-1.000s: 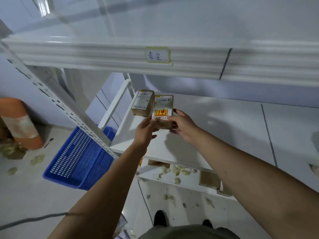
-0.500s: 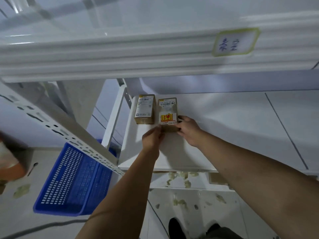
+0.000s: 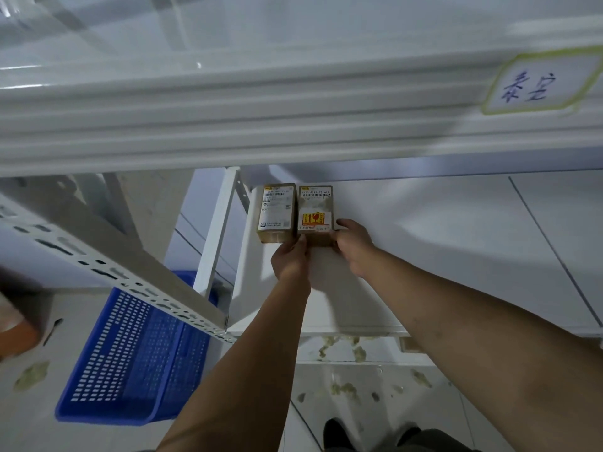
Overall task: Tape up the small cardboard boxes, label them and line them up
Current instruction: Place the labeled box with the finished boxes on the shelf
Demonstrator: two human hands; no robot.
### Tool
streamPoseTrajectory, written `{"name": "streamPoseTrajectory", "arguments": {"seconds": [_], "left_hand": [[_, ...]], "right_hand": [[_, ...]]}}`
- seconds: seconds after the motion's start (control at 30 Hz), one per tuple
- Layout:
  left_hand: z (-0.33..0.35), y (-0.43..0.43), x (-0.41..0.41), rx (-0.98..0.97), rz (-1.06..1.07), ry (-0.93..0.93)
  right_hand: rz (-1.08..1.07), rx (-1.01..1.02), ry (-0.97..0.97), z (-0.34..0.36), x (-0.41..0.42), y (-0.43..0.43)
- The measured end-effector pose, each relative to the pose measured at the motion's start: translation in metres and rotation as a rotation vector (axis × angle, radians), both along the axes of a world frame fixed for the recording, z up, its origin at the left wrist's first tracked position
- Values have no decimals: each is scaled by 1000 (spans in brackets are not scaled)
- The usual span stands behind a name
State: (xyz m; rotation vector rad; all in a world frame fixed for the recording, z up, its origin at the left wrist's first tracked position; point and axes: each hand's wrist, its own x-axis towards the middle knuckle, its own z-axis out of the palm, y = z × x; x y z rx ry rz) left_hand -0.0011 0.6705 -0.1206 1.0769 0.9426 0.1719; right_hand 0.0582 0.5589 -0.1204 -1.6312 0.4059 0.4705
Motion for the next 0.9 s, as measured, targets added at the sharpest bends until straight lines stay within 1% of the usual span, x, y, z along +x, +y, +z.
{"name": "streamPoseTrajectory", "arguments": {"seconds": [0.23,0.43,0.53,0.63,0.73,0.9], "left_hand": [[-7,8,5,-33,10,64],[-6,7,5,24,-94,77],[2,-5,0,13,-167,19],[16,-27,-5,36,-260,-73],[35,-54,-10,48,-383,-152],[60,-103,-19,93,-554,-265]], "right_hand": [[7,-4,-45,4,3,11],[-32,68,21,5,1,5],[-67,157,39,16,-8,-9],[-46,253,-7,31,-22,-33],[-14,266,-88,47,-37,-66],[-64,272,-176,75,-60,-134]]}}
